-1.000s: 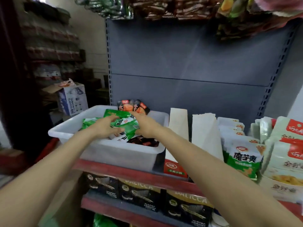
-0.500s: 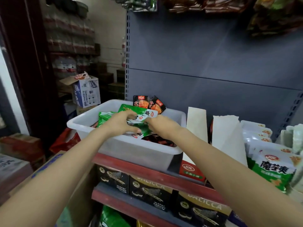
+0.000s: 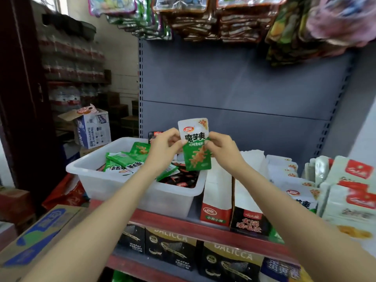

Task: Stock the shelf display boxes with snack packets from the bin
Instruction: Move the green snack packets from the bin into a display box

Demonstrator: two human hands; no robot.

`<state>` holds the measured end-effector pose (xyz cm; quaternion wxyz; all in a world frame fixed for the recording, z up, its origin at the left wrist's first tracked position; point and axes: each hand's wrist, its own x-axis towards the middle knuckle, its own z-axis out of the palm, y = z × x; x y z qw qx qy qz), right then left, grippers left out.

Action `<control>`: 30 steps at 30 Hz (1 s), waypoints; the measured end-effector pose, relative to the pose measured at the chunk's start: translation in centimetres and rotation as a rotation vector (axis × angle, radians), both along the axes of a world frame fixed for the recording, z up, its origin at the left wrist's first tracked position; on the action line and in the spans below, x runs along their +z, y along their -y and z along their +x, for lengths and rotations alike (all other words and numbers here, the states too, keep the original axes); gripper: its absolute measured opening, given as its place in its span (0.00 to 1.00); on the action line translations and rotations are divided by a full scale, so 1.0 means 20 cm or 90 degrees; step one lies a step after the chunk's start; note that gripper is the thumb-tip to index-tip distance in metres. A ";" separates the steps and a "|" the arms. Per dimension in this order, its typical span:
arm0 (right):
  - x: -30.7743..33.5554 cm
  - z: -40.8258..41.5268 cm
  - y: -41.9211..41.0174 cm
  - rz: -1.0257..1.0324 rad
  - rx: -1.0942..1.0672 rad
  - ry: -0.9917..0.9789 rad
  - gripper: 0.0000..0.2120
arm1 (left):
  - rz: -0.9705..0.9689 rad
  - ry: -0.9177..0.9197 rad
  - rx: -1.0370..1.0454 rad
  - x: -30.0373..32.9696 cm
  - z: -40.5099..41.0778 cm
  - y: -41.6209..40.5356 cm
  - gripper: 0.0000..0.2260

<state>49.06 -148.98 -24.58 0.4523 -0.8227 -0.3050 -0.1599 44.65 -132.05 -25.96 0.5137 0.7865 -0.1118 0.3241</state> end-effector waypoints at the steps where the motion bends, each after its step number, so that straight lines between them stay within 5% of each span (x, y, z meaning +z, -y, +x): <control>1: 0.02 -0.01 0.06 0.031 -0.006 -0.011 0.09 | -0.008 0.012 -0.015 0.02 0.01 0.06 0.10; 14: 0.12 -0.11 0.82 -0.020 -0.224 0.119 0.07 | -0.052 0.001 -0.148 0.11 0.17 0.84 0.02; 24: 0.13 -0.13 1.04 -0.100 -0.229 0.077 0.19 | 0.129 -0.176 -0.203 0.03 0.18 1.02 0.02; 30: 0.10 -0.10 1.03 -0.331 -0.254 0.083 0.08 | 0.156 -0.110 -0.148 0.02 0.18 1.02 0.14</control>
